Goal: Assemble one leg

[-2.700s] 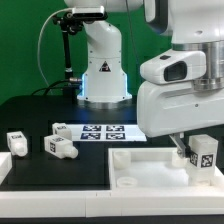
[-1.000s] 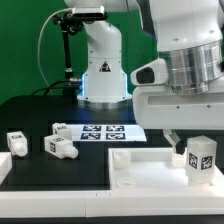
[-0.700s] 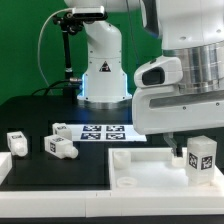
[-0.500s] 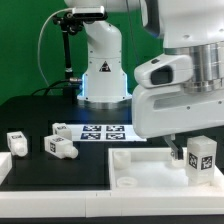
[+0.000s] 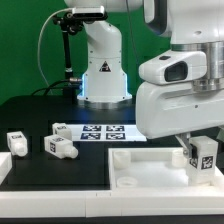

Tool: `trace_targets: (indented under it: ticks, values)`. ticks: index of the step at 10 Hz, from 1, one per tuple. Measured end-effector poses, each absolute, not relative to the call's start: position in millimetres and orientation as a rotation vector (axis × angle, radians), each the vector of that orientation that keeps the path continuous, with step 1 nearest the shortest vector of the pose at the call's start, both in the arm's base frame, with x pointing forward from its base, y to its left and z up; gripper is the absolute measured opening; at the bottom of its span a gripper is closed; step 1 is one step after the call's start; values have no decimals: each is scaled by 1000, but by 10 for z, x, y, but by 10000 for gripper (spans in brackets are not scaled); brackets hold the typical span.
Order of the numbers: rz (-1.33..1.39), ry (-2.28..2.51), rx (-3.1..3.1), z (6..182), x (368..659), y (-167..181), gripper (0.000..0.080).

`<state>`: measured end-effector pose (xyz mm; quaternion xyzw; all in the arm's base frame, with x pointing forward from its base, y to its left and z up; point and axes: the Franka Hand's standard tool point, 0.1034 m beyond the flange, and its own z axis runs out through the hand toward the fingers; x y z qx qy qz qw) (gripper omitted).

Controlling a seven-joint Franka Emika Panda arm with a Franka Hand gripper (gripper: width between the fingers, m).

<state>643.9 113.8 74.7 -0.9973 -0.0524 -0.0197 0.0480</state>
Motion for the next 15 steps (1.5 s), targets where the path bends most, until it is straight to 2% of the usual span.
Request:
trace_targets:
  ticks: [2,6,8,9,10,11,12,13,15]
  values:
    - [-52,43,-3042,746,6443,1123,292]
    - [18,1166,-2762,719,6412,1108,292]
    - [85,1485,-2547,713,6415,1083,292]
    - [87,1495,-2542,711,6412,1091,292]
    - [92,1525,-2524,710,6410,1104,395]
    - [73,1414,-2602,708,6403,1117,395]
    - [43,1170,-2744,707,6393,1144,533]
    - [26,938,-2837,713,6402,1119,613]
    - [51,395,-2980,705,6382,1128,642]
